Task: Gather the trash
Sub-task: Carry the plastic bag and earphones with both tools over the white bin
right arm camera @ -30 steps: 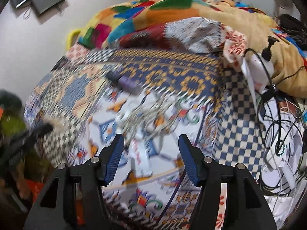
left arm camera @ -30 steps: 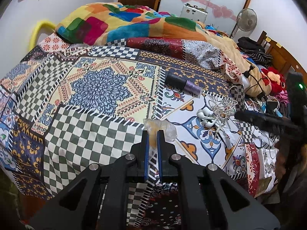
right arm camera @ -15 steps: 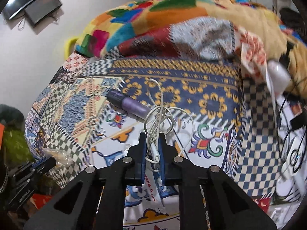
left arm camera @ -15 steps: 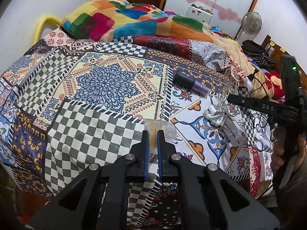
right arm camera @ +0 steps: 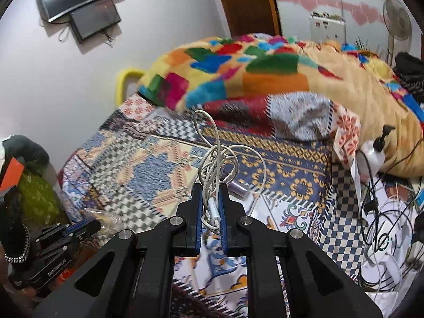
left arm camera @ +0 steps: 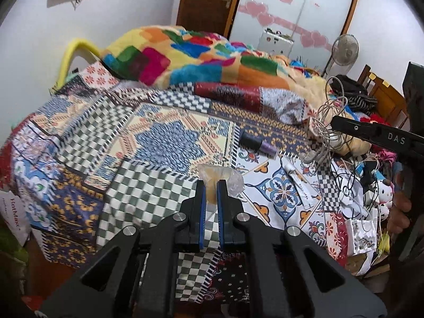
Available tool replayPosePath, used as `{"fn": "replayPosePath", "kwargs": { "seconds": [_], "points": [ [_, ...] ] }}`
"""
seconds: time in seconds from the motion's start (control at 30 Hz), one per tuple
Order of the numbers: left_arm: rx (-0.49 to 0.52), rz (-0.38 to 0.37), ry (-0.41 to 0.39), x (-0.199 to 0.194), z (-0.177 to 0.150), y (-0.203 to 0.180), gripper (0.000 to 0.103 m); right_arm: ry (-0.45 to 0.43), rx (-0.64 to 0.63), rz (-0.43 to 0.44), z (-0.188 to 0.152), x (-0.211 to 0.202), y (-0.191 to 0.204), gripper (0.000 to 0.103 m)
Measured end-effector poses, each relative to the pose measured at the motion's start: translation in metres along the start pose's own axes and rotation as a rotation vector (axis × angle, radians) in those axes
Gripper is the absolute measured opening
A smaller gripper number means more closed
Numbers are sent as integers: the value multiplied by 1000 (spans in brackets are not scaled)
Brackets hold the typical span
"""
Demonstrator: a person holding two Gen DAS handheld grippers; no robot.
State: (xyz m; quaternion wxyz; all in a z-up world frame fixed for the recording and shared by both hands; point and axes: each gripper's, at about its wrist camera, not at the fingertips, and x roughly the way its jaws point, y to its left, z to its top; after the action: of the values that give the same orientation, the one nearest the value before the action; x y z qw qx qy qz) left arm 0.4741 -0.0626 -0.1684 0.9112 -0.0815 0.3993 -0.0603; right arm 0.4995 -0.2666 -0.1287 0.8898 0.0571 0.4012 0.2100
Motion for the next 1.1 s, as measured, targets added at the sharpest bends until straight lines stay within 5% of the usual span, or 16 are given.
{"fn": "replayPosePath", "kwargs": {
  "seconds": [0.53,1.1],
  "points": [
    [-22,85,-154,-146,-27,36,6,-66,-153,115,-22,-73,118,10],
    [-103,239,-201,-259,-104,121,6,6,-296,256,-82,-81,240,10]
  ]
}}
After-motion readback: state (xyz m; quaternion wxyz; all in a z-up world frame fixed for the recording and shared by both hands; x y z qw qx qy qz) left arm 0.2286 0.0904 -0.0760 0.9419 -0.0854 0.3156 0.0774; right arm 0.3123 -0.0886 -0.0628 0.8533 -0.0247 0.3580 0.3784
